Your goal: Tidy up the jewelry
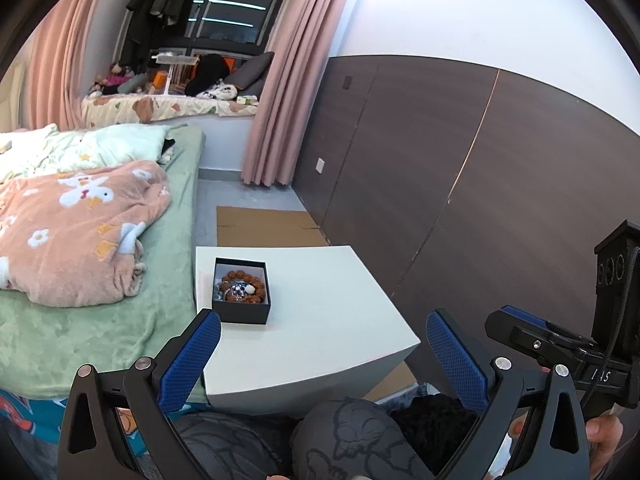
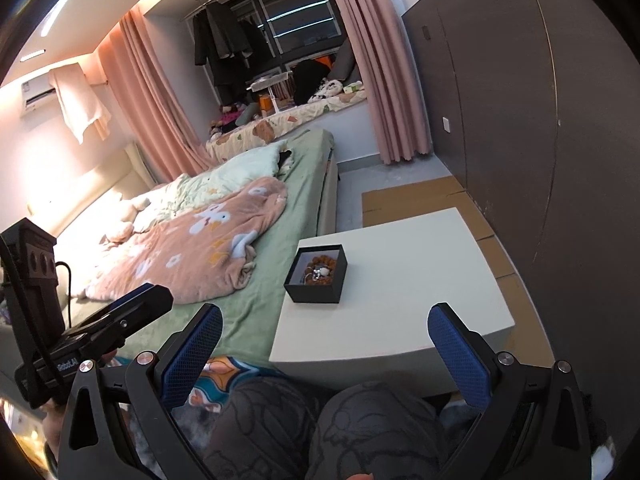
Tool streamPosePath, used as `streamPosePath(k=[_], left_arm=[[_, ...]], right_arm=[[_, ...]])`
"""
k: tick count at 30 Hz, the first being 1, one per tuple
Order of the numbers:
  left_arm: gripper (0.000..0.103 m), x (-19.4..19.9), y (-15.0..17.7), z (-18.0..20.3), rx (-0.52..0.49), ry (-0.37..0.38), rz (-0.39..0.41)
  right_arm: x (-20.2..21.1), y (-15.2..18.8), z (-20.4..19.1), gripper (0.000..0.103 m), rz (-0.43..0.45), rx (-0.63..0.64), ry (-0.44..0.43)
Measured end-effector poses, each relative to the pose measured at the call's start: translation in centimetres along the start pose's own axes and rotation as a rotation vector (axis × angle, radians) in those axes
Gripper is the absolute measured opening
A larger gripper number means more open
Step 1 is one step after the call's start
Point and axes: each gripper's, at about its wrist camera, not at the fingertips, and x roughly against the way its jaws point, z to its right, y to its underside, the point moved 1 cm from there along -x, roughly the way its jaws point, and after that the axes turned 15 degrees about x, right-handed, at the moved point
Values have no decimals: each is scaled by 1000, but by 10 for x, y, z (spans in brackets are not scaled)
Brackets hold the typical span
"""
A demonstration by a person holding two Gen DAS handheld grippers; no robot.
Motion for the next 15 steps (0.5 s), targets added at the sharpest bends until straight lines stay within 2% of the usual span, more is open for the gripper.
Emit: streamPosePath(k=[15], left_arm=[[103, 11, 2, -7, 8, -32, 37]], right_arm=[[-6, 3, -10, 103, -17, -4, 0]])
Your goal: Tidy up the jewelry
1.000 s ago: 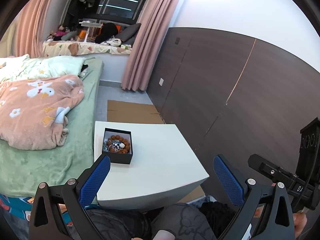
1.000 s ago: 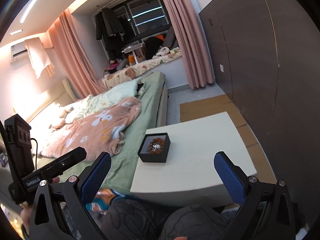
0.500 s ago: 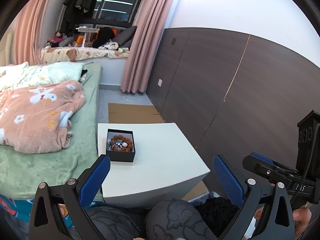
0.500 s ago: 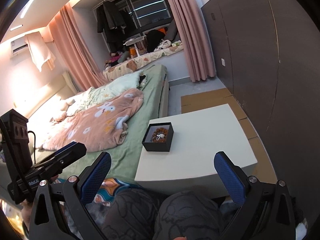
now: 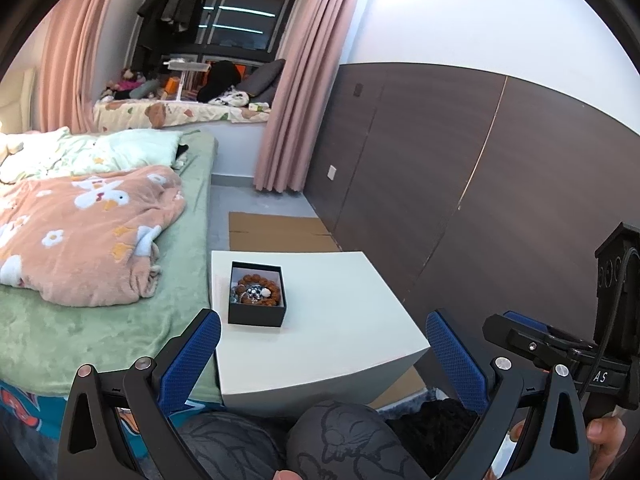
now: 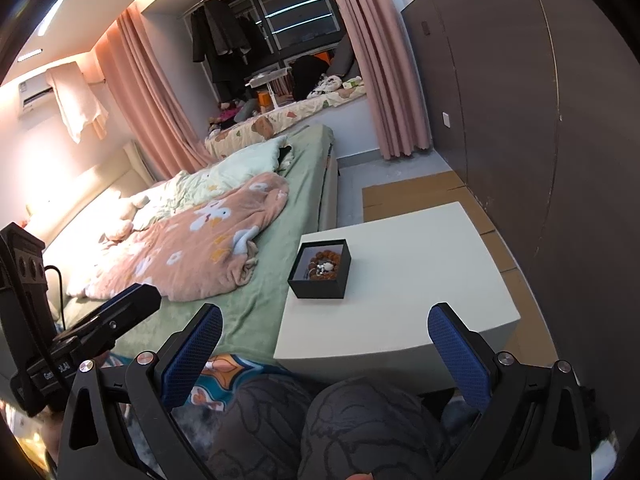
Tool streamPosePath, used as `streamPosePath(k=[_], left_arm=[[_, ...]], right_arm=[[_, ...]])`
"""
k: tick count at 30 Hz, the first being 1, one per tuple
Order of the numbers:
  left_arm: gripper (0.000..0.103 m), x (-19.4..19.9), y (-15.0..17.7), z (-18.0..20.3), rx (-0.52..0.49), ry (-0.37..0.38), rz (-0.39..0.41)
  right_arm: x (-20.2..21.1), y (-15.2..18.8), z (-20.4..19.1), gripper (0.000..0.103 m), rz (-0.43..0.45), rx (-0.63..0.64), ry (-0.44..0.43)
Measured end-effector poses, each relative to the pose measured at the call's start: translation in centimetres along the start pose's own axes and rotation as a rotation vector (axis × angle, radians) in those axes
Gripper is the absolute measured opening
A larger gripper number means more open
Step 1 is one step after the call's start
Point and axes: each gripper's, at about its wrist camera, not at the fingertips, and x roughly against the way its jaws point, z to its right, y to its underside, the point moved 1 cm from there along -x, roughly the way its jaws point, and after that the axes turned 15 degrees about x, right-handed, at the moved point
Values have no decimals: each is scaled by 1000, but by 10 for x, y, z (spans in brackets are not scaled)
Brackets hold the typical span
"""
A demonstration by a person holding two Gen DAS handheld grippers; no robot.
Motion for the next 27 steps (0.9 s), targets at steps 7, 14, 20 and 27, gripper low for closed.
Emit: streamPosePath(k=[7, 14, 20, 27], left_arm=[[103, -1, 1, -5, 1, -12, -4], [103, -3, 2, -6, 6, -18, -6], [103, -6, 5, -7, -4, -27, -13], [103, -7, 8, -9, 2, -27, -13]], right_arm=[[-1, 1, 1, 103, -9, -17, 0], [-3, 5, 1, 103, -20, -26, -2], [-1, 6, 6, 103, -18, -39, 2], [0, 10, 10, 103, -19, -61, 1]])
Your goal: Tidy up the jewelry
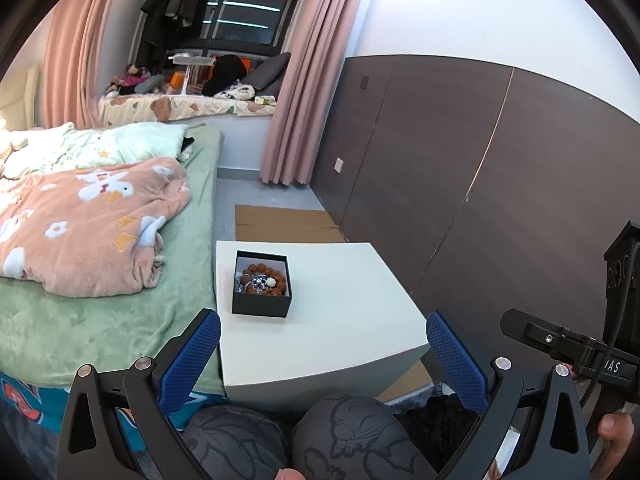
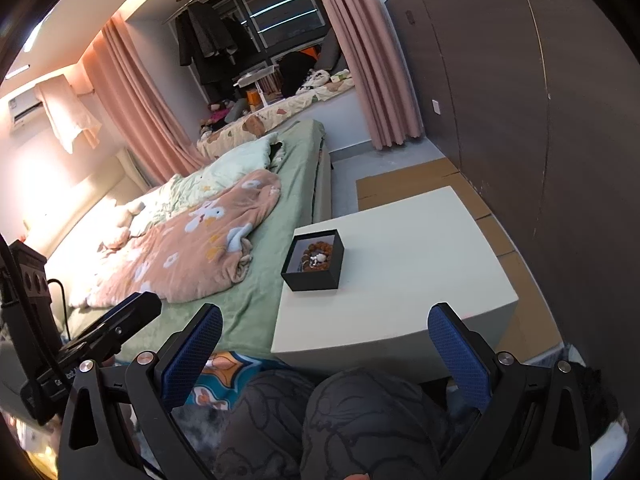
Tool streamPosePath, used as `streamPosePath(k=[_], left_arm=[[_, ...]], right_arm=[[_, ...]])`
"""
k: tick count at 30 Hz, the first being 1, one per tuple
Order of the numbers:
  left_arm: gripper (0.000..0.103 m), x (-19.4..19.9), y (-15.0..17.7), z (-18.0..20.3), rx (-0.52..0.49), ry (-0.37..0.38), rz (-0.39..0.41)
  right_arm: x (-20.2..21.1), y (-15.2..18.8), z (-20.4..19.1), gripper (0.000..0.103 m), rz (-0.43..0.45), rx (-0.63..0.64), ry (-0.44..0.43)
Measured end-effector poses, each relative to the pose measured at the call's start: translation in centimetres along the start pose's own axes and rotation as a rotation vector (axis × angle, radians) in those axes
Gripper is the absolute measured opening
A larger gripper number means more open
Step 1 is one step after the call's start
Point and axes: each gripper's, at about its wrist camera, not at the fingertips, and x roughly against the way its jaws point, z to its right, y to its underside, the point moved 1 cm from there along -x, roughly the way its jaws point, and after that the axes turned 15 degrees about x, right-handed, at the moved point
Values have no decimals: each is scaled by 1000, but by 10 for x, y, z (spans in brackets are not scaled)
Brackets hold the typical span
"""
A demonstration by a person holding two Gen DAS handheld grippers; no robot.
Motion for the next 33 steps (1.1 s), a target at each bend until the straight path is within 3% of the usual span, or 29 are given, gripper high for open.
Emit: streamPosePath(k=[33], left_arm=[[103, 7, 6, 3, -5, -18, 28]], right_arm=[[1, 6, -14, 103, -10, 9, 6]])
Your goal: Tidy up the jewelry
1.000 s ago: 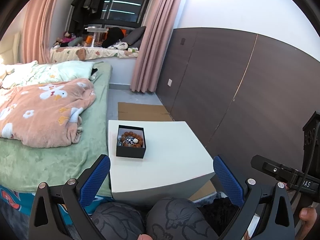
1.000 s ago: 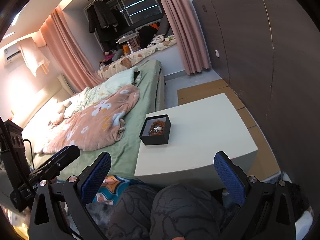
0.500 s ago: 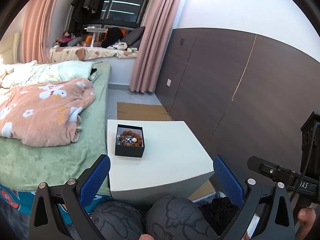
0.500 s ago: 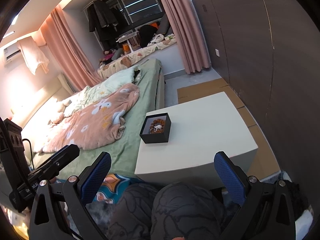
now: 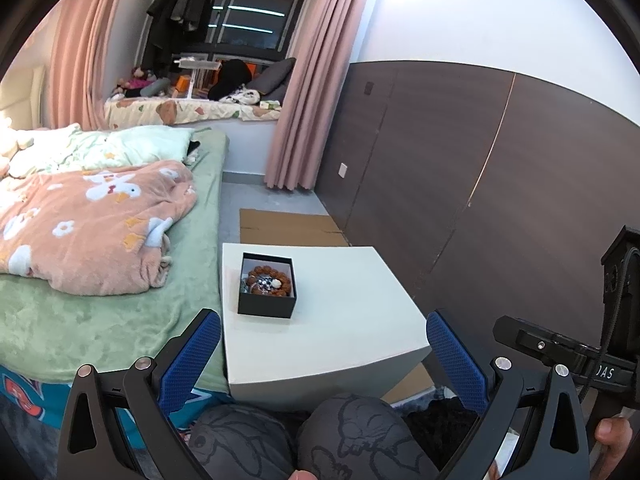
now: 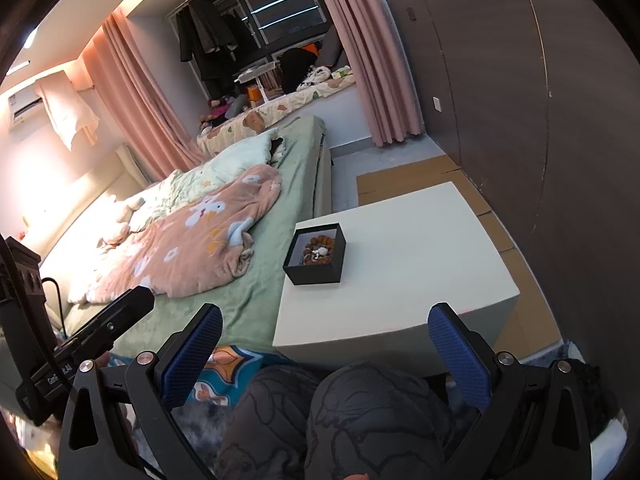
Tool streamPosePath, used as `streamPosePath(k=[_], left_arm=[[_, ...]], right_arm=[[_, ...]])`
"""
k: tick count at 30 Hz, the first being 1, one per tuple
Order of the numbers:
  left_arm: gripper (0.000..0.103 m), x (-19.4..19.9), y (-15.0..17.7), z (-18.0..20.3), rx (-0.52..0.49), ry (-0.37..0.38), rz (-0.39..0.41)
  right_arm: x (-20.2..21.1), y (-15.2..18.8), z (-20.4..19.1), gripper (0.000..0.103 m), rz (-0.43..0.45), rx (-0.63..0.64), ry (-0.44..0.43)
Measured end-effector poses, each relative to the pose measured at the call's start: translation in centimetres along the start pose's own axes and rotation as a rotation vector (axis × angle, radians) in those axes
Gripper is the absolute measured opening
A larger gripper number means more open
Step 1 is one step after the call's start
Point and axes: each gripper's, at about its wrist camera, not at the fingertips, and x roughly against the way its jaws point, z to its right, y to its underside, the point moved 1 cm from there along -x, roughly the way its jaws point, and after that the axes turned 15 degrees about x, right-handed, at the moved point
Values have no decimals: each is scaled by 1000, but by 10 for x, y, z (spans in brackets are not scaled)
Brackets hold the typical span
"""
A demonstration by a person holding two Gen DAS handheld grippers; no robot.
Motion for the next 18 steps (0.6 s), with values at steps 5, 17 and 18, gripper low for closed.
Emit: streamPosePath(k=[5, 17, 18], left_arm=[[103, 3, 2, 4, -33, -14, 17], [102, 3, 5, 5, -67, -29, 25], [103, 3, 5, 5, -65, -30, 26]], right_arm=[[0, 1, -2, 103, -5, 0, 1], [-9, 2, 5, 103, -24, -8, 0], [-11, 2, 4, 103, -27, -7, 0]])
